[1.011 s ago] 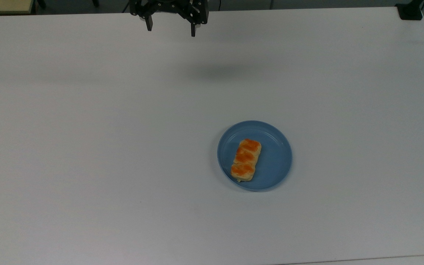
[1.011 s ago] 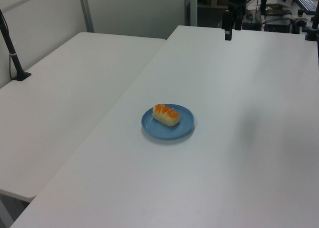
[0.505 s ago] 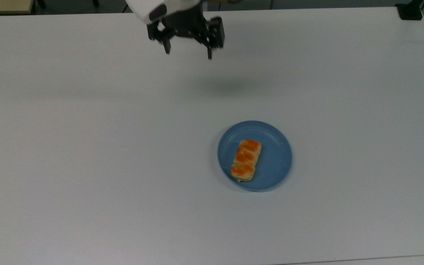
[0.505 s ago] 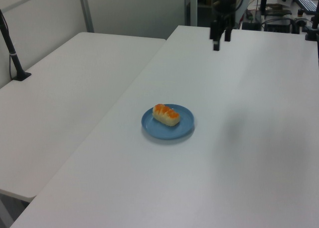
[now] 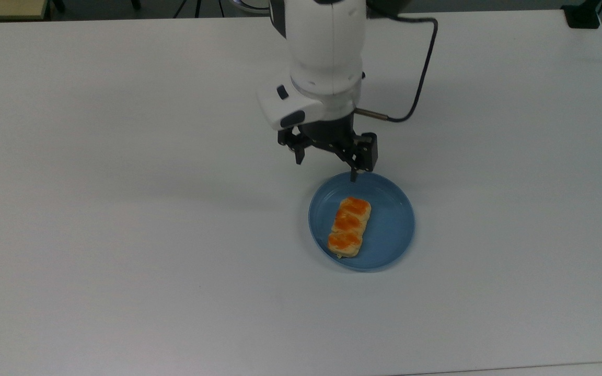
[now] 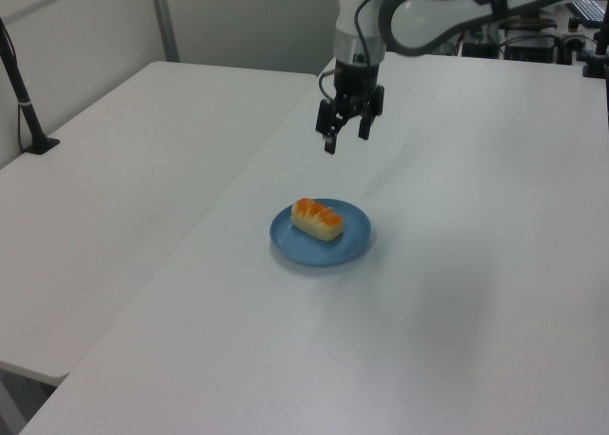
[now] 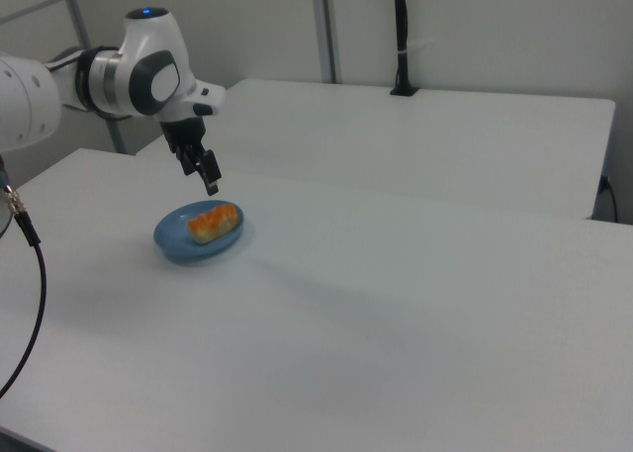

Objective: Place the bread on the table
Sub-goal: 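Lower the open gripper over the bread roll and close on it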

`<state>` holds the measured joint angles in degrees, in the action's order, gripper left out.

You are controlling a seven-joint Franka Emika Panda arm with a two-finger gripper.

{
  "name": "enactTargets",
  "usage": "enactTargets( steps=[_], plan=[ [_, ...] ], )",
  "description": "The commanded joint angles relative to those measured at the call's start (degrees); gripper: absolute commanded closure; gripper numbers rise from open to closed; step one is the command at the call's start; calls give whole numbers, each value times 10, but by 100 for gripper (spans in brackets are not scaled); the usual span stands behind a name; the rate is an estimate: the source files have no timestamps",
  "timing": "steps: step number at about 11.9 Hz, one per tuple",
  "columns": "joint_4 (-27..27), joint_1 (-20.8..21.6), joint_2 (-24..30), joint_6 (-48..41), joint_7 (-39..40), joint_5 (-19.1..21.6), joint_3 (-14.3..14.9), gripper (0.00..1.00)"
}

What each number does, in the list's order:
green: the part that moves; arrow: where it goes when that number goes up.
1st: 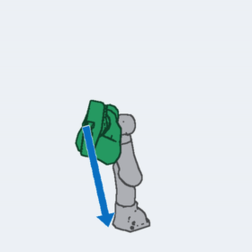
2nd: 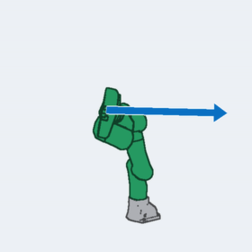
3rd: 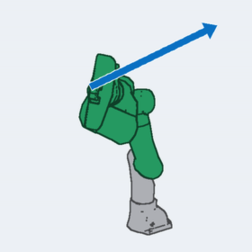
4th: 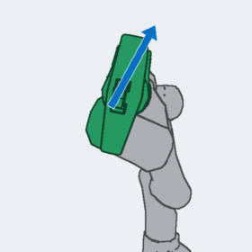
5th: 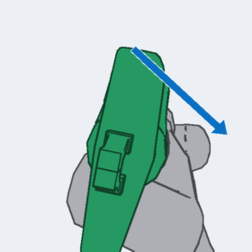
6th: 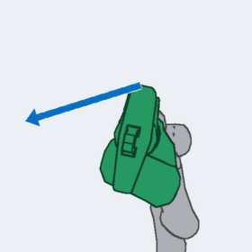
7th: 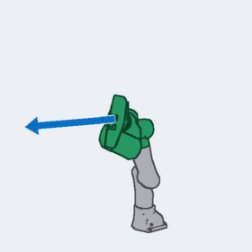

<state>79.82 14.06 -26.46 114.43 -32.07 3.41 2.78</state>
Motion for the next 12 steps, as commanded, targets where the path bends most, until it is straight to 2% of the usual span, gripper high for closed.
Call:
enactTargets(
  steps=[1,3,6,7,8,9,10,12],
  plan=[
    [-16,31,-54,42,-12,-7,13,0],
    [-16,45,-92,61,-15,-23,14,0],
    [-19,59,-131,119,-71,-59,19,0],
    [-19,59,-134,131,-87,-64,19,3],
    [-19,60,-137,142,-91,-65,19,17],
    [-19,60,-136,146,-92,-65,19,35],
    [-19,61,-135,146,-91,-65,18,47],
    [-19,59,-118,138,-86,-68,20,58]
  ],
)
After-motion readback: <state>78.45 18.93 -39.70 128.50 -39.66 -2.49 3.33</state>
